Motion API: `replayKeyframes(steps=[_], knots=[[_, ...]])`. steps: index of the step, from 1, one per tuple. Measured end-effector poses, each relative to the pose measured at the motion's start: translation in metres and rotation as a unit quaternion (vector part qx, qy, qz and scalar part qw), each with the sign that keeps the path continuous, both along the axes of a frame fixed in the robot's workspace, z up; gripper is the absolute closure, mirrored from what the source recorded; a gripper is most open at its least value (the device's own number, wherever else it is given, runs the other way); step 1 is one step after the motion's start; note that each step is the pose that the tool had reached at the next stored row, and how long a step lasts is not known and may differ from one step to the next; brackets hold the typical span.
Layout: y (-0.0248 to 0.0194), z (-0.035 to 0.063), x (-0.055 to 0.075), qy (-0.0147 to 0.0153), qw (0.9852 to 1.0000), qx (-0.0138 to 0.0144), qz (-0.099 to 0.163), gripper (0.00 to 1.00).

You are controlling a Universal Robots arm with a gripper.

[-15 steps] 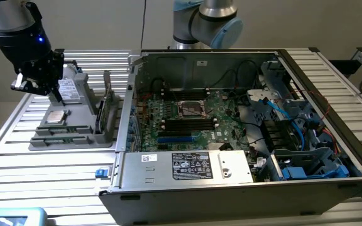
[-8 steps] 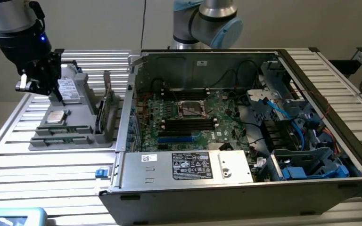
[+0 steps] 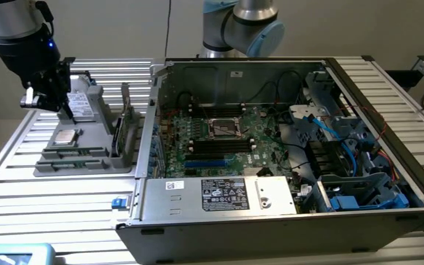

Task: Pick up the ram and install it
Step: 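Pick up the ram and move it above insertion slot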

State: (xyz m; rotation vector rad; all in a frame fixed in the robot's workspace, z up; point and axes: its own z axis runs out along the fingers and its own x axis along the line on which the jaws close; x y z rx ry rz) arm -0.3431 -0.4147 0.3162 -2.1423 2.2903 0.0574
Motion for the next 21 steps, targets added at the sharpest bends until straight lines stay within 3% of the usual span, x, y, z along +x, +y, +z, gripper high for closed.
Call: replayKeyframes(steps=[4, 7, 8, 9, 14, 18, 21], knots=[[-0.0001, -0.0002, -0.003, -0.0001, 1.0, 0.0, 0.0, 0.82], [-0.0016, -0.0018, -0.004, -0.0002, 1.0, 0.0001, 0.0, 0.64], [-0.0023, -0.0036, -0.005, -0.0002, 1.0, 0.0001, 0.0, 0.64], [-0.0027, -0.0053, -0.005, -0.0001, 1.0, 0.0, 0.0, 0.58], [-0.007, -0.0143, -0.005, 0.0, 1.0, 0.0, 0.002, 0.58], [-0.0168, -0.0215, -0.005, 0.0035, 1.0, 0.0, 0.004, 0.58], [-0.0204, -0.0271, -0.005, 0.0037, 1.0, 0.0, 0.005, 0.58]])
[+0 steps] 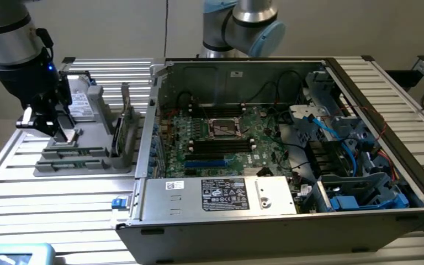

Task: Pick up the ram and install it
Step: 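Pick up the ram and move it above insertion slot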

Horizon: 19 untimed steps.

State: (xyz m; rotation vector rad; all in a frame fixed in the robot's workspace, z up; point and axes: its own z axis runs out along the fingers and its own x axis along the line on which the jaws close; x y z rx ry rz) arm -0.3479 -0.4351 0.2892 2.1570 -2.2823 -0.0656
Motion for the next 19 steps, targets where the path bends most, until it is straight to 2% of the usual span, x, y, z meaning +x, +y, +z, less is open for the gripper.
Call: replayKeyframes(steps=[6, 11, 13, 15, 17, 19], knots=[[-0.0009, -0.0107, 0.0, 0.0001, 0.9999, 0.0, 0.012, 0.58], [-0.0014, -0.0154, -0.002, 0.0001, 0.9997, -0.0001, 0.026, 0.58], [-0.0015, -0.0169, -0.003, -0.0013, 0.9996, -0.0001, 0.028, 0.58], [-0.0016, -0.0181, -0.004, -0.0041, 0.9995, -0.0006, 0.031, 0.58], [-0.0016, -0.0191, -0.006, -0.0072, 0.9994, -0.0017, 0.033, 0.58], [-0.0015, -0.0207, -0.007, -0.0084, 0.9993, -0.0032, 0.035, 0.58]])
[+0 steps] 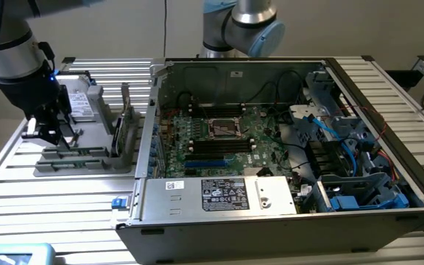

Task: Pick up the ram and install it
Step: 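Pick up the ram and move it above insertion slot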

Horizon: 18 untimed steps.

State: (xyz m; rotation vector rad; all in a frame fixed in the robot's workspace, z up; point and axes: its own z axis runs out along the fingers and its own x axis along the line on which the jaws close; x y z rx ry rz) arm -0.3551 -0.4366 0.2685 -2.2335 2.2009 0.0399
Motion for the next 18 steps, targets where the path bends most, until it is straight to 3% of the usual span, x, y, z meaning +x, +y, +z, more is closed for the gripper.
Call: replayKeyframes(steps=[14, 18], knots=[[0.0006, -0.0247, 0.0, 0.0004, 0.9999, -0.0018, 0.012, 0.58], [0.005, -0.0297, 0.0, 0.0015, 0.9999, -0.004, 0.013, 0.58]])
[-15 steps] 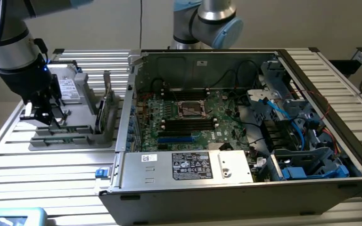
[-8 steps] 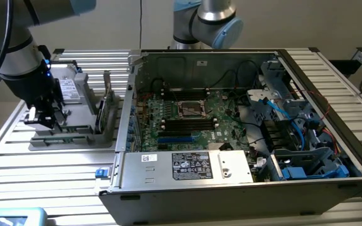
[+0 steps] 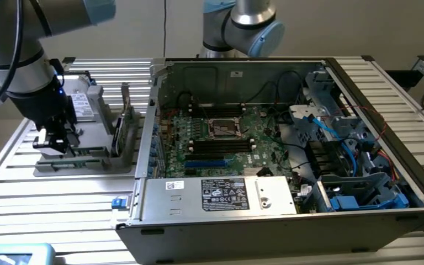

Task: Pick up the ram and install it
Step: 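Pick up the ram and move it above insertion slot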

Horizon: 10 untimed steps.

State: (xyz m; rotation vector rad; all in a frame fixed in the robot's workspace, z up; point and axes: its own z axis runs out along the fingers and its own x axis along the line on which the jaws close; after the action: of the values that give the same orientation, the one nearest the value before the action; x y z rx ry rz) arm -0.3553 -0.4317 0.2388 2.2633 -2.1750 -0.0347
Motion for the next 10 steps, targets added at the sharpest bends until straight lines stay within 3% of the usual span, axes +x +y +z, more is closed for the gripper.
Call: replayKeyframes(steps=[6, 10], knots=[[-0.0005, -0.0099, 0.0, 0.001, 1.0, -0.0013, 0.002, 0.58], [-0.0046, -0.0173, 0.0, 0.0015, 1.0, -0.0012, 0.003, 0.58]])
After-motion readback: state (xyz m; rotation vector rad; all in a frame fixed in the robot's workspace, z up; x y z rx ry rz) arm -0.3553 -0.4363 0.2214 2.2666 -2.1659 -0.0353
